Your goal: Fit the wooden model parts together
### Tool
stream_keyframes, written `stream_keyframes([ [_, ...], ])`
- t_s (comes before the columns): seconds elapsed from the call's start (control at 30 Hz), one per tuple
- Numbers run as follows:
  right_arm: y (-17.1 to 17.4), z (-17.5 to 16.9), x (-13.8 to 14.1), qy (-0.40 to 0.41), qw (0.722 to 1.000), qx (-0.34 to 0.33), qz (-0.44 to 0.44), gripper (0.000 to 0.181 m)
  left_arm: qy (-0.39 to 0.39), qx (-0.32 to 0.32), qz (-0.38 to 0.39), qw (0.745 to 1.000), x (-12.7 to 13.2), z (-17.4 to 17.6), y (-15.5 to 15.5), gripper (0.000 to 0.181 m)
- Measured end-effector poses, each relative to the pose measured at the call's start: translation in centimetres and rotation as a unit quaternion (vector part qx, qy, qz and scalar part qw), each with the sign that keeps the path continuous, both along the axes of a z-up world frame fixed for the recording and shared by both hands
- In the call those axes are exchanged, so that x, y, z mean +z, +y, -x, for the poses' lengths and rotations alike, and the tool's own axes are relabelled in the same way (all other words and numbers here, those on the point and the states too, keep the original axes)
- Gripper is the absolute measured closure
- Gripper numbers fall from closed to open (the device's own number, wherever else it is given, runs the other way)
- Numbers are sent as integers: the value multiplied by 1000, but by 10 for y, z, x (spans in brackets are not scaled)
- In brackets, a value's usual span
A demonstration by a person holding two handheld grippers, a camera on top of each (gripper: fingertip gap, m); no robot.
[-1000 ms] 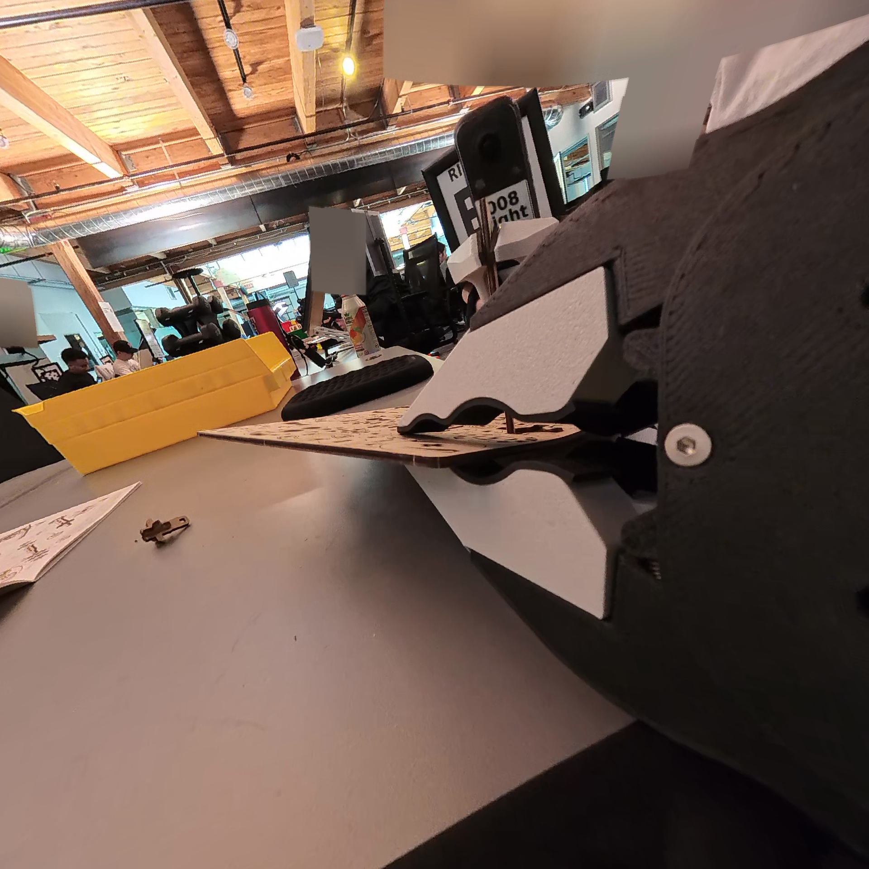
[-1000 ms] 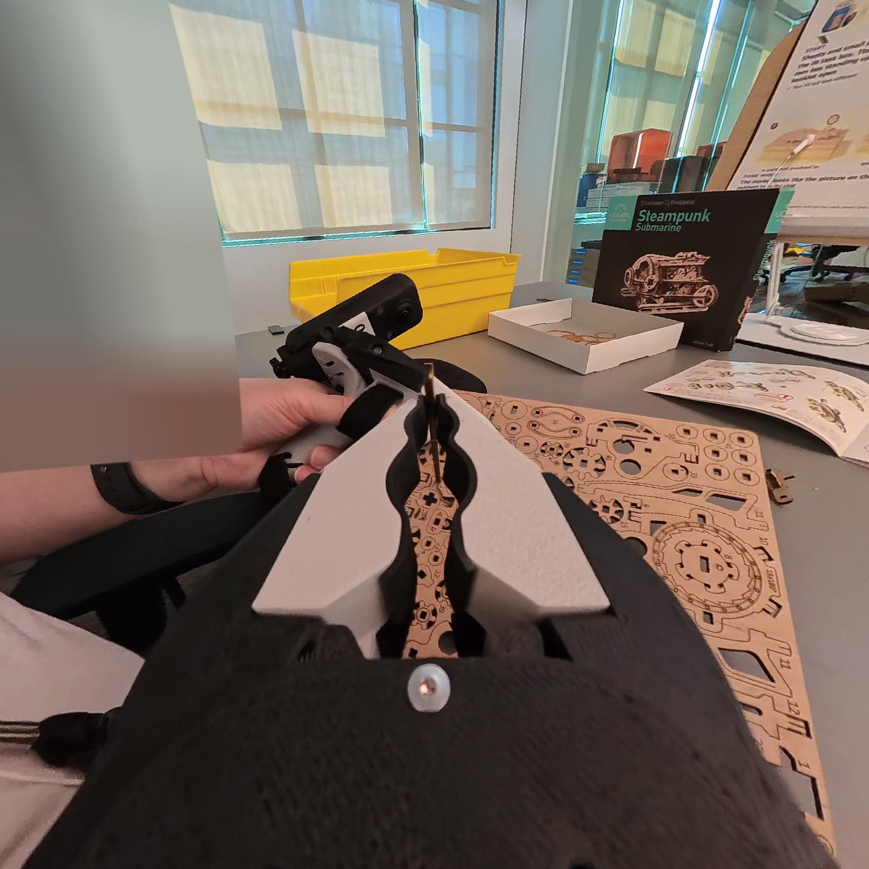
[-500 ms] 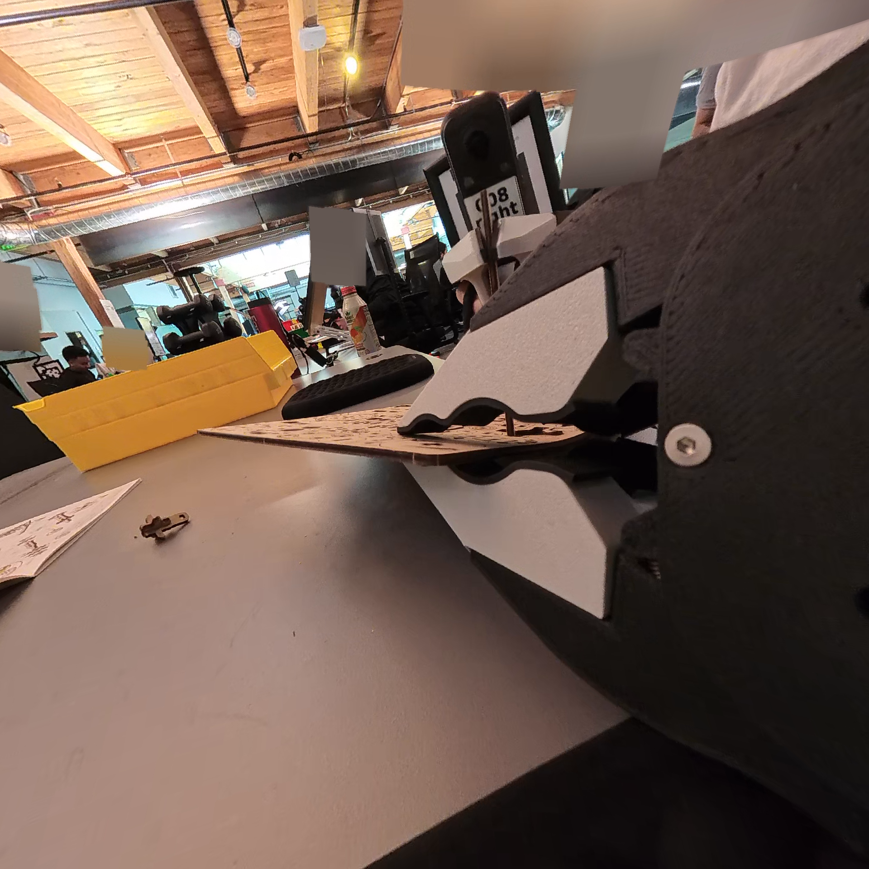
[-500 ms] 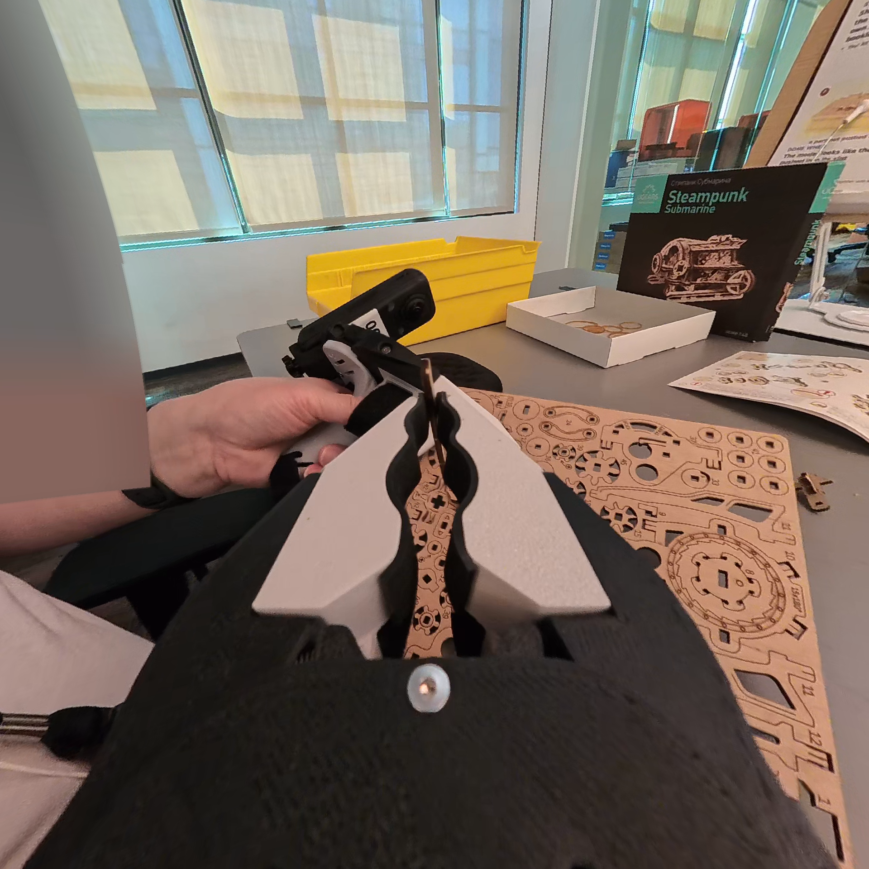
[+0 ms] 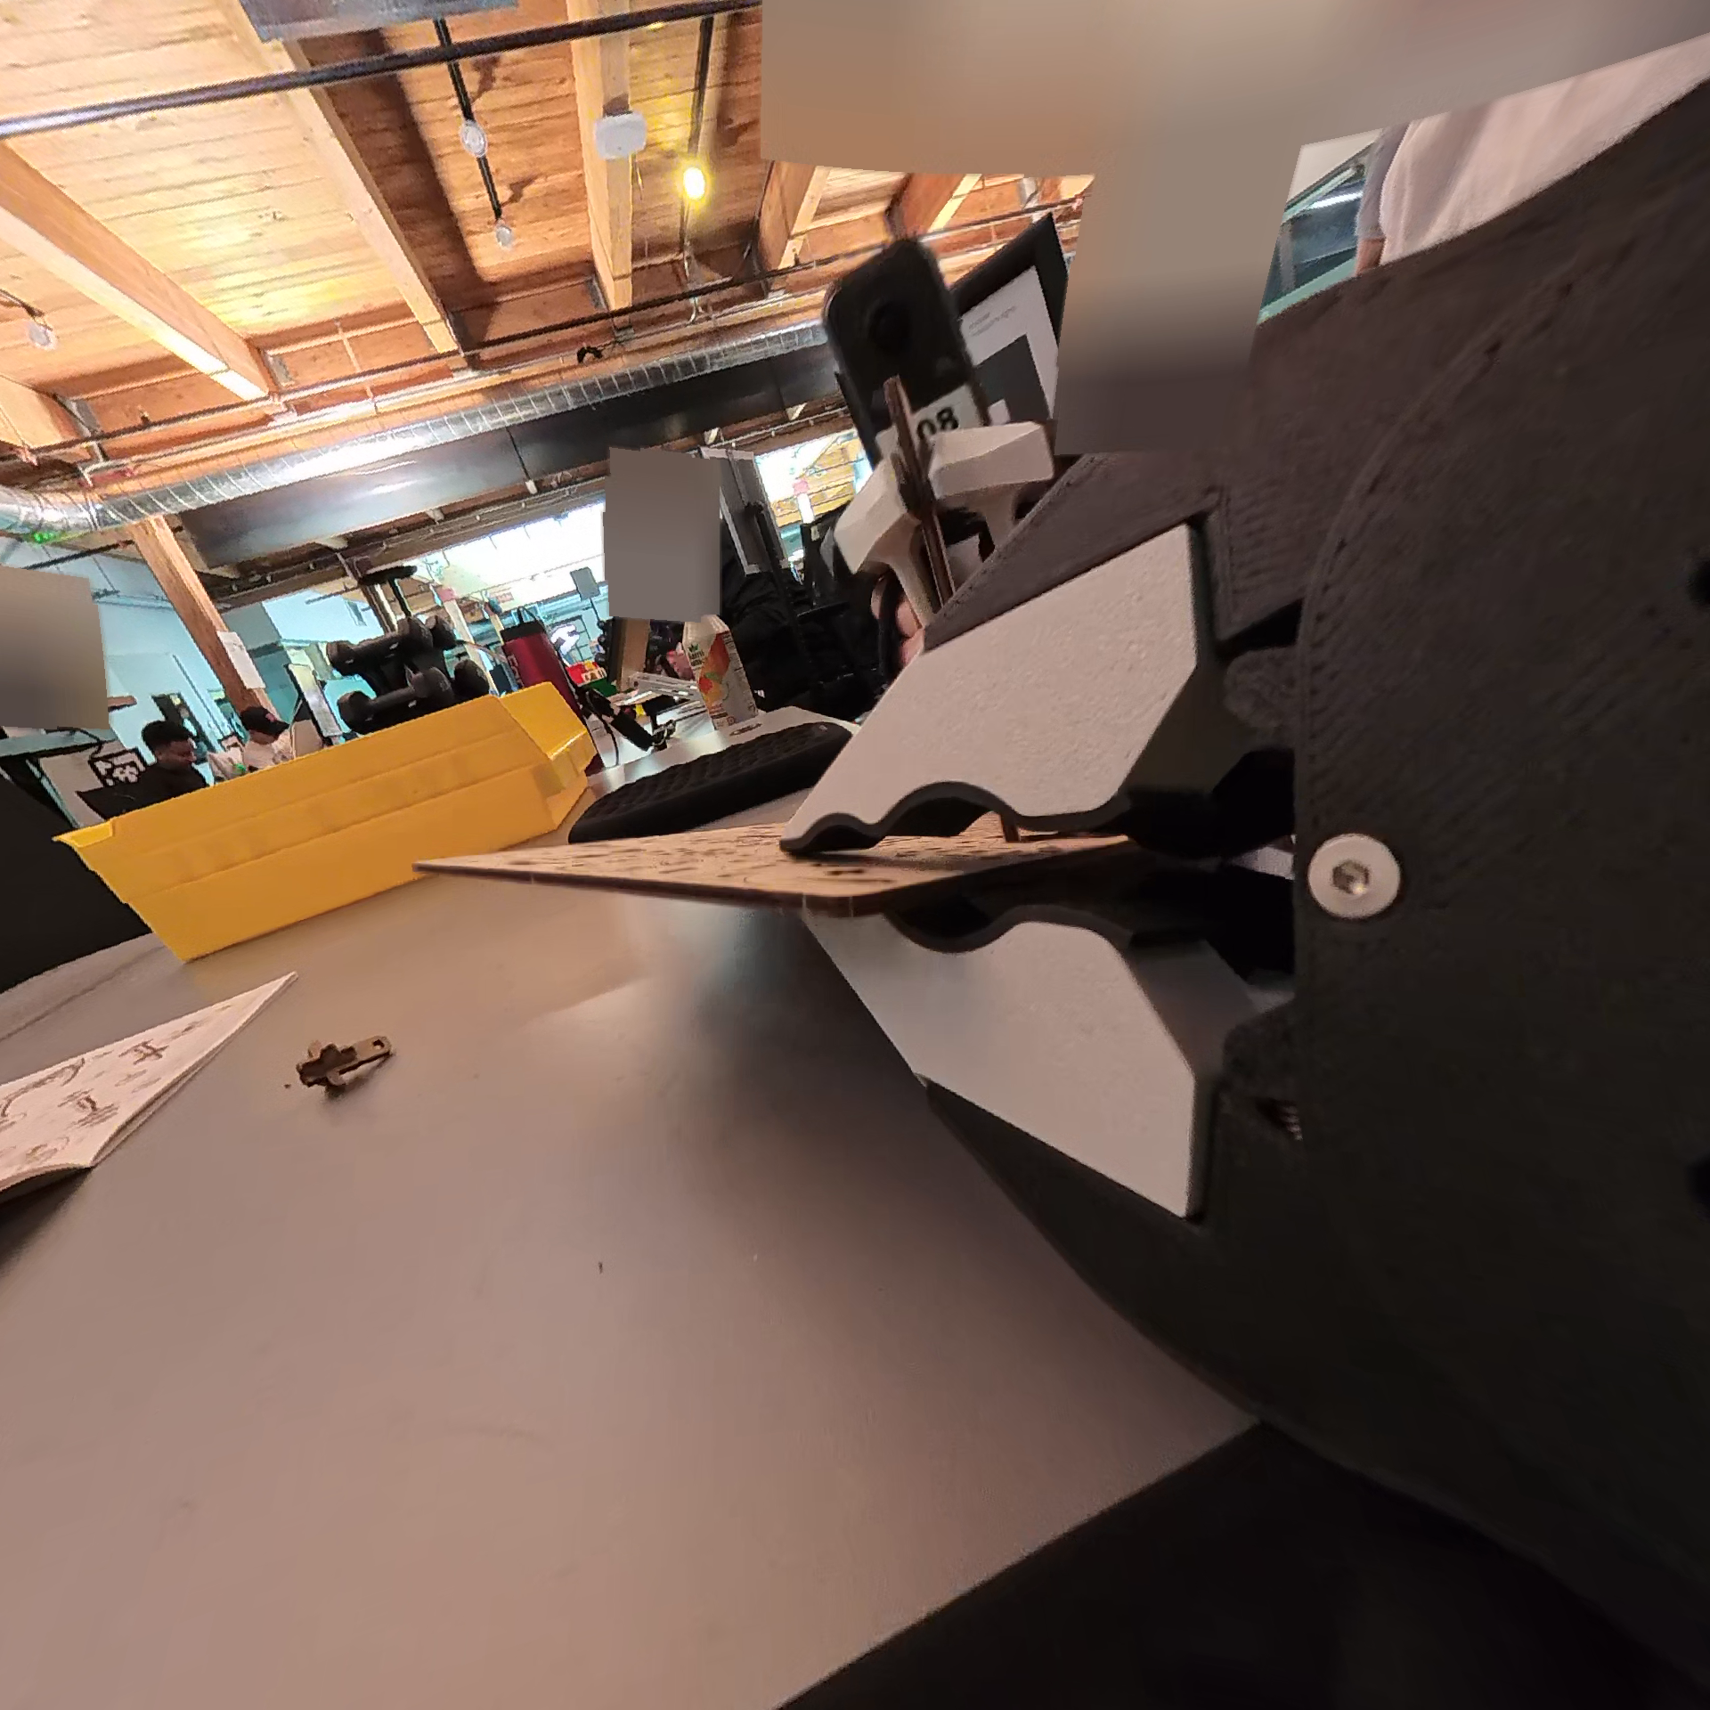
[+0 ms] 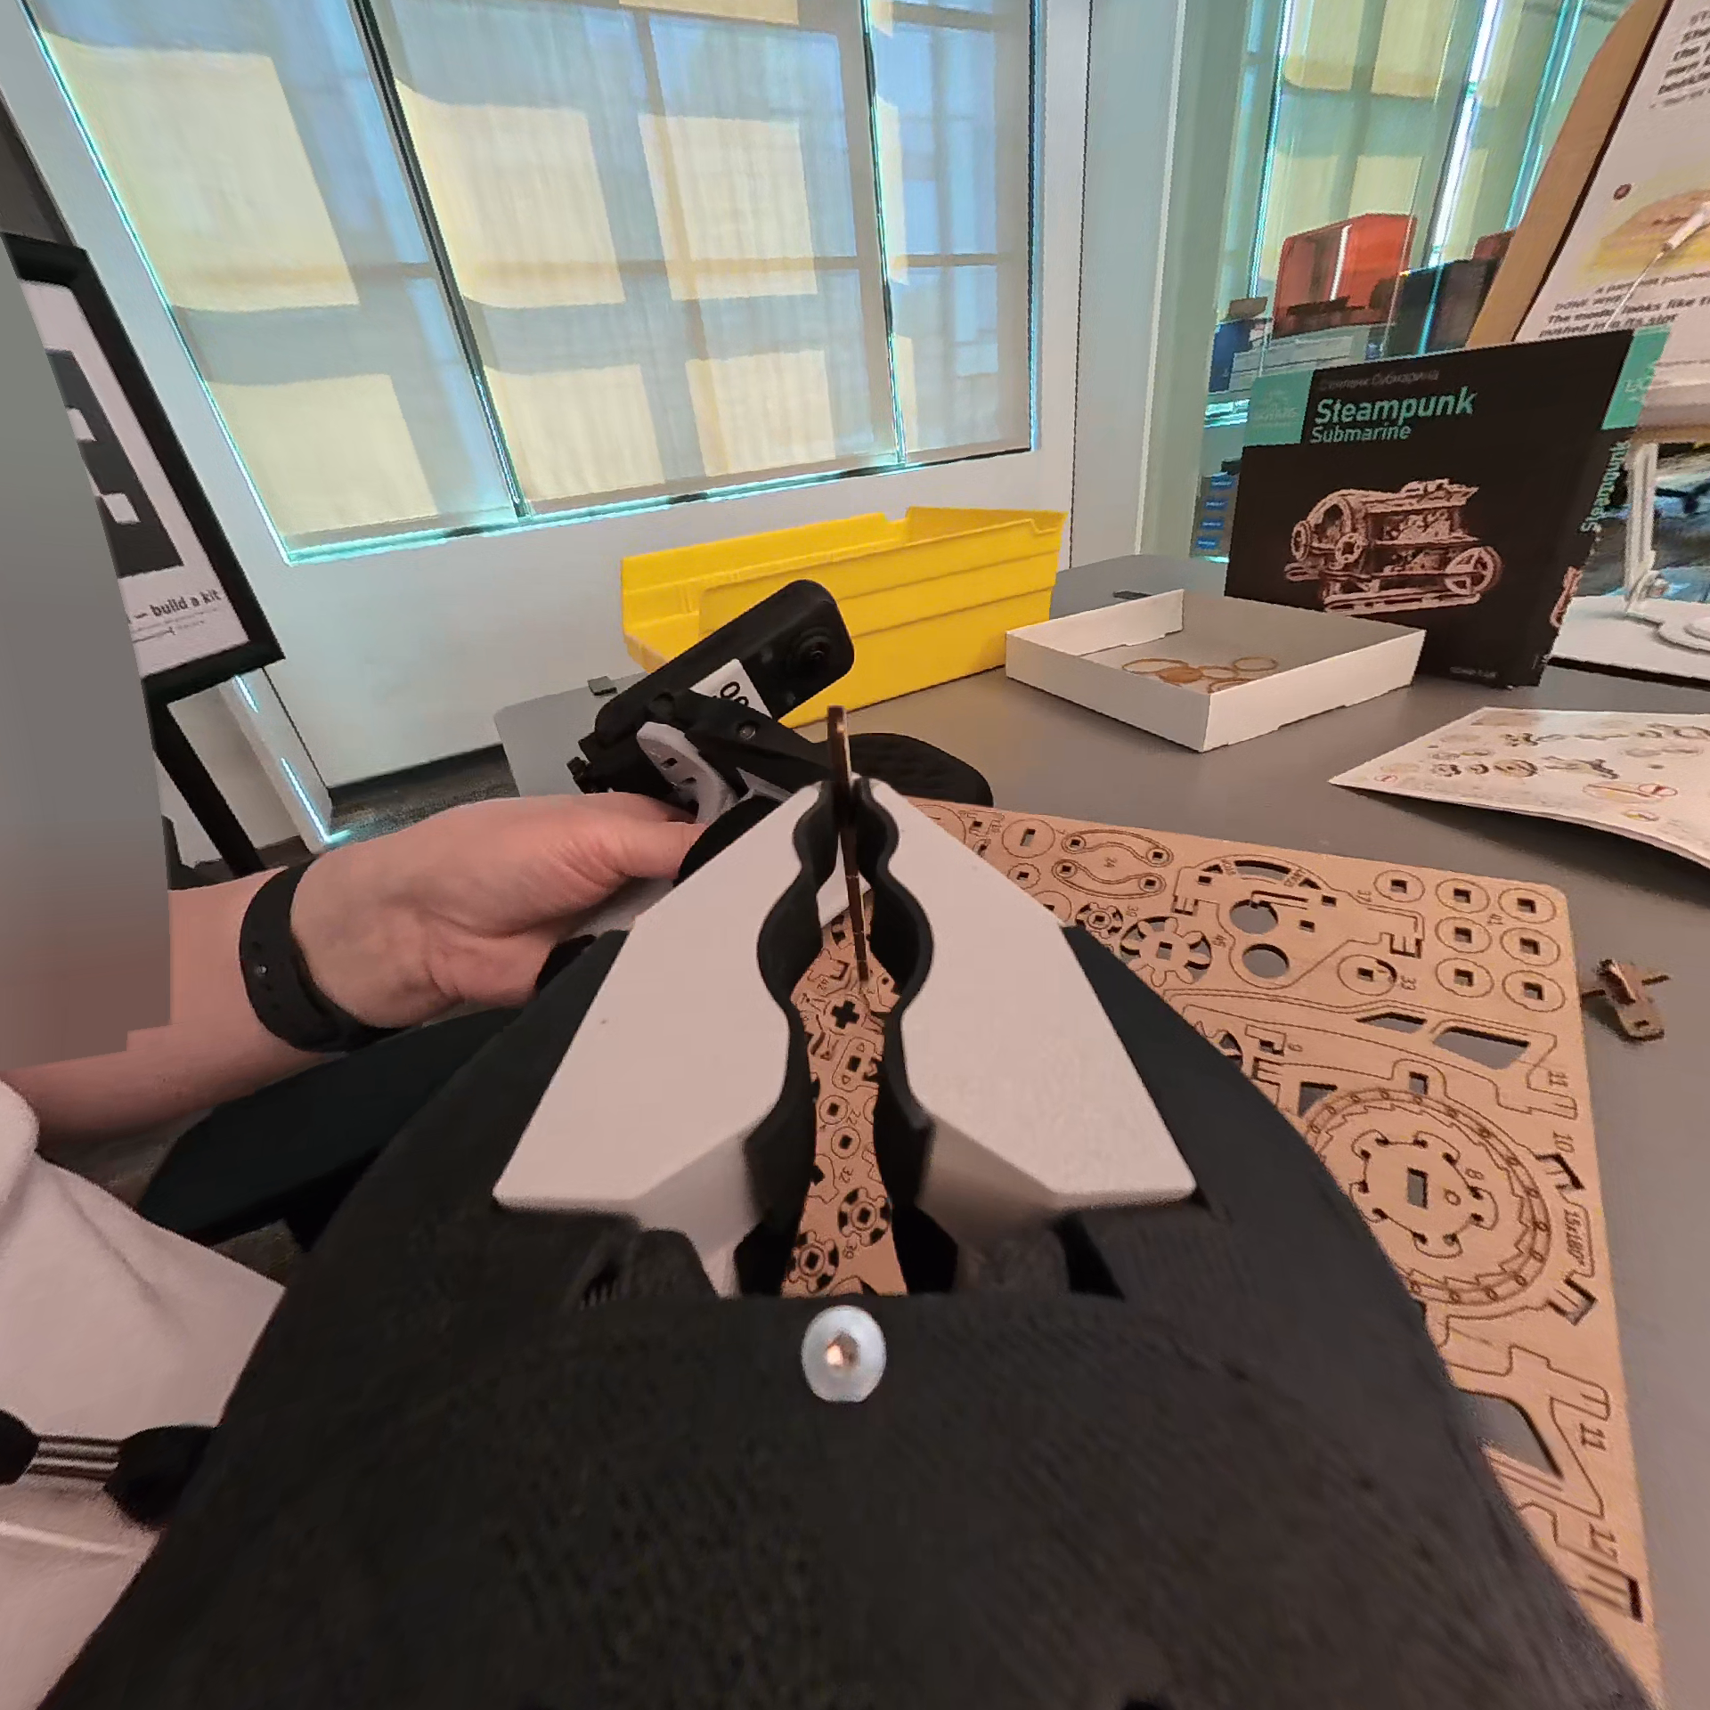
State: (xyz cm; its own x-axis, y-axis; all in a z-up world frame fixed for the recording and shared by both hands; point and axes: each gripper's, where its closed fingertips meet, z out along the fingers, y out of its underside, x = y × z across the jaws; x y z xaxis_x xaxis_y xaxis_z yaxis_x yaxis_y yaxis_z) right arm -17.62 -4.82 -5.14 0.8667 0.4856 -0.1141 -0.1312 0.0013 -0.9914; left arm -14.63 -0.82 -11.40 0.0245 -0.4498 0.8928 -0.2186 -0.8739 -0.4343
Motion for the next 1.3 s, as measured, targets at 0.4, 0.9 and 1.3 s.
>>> stream_keyframes([
  [0.4,-26,-58,26,59,997,-11,-45,179,-23,-30,53,998,12,0,-3,179],
  [0.9,-21,-136,49,97,993,-40,-63,180,-32,-34,11,999,27,2,-5,180],
  [1.3,9,-129,23,43,998,-46,1,179,-21,-41,-8,999,22,0,-7,180],
])
